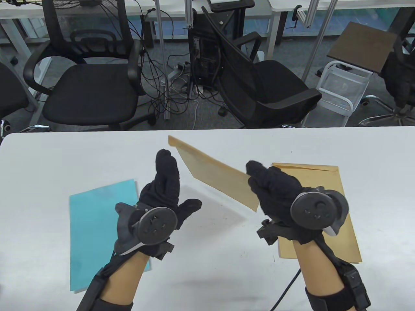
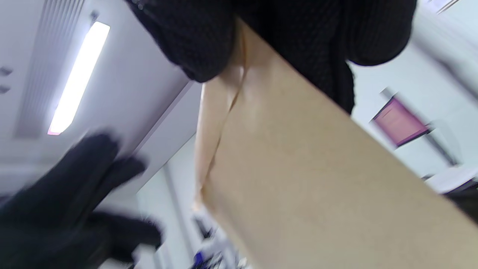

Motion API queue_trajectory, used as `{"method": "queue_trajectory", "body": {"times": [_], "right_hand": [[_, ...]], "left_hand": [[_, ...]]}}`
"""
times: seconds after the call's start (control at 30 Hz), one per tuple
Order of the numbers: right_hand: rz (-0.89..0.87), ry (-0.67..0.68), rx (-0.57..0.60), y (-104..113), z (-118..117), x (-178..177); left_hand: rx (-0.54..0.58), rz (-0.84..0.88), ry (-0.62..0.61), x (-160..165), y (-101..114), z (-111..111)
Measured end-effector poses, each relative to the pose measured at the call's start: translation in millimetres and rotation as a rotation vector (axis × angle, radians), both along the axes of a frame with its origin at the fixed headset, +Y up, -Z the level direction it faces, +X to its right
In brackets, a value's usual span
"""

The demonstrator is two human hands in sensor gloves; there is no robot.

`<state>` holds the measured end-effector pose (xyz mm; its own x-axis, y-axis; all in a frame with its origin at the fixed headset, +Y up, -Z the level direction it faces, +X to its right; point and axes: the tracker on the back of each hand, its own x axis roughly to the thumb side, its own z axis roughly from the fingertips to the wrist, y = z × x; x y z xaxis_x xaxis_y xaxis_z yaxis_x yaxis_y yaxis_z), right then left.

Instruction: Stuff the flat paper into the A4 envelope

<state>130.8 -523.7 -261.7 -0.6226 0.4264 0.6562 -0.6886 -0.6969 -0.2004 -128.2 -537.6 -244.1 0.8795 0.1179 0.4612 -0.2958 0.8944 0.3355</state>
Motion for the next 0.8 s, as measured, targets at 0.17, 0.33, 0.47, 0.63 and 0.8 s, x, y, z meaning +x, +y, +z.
{"method": "queue_trajectory", "body": {"times": [0.17,0.33,0.47,0.63,0.8], "right_hand": [[0.046,0.274,-0.126,-25.6,5.9,-37.7],[0.072,0.334,-0.191,-39.3,2.0,-48.1],[0.069,0.344,-0.2,-46.5,-0.6,-53.8],[0.04,0.371,-0.272,-60.1,-7.0,-46.0],[0.117,0.306,-0.413,-88.3,-21.8,-22.5]], "left_hand": [[-0.142,-0.092,-0.01,11.9,-20.5,-4.2],[-0.22,0.009,-0.006,2.8,-35.9,-7.8],[-0.192,-0.013,-0.018,-0.9,-44.7,-7.7],[-0.125,0.041,-0.055,-17.5,-56.0,-1.5],[-0.092,0.258,-0.102,-47.6,-61.1,3.5]]}}
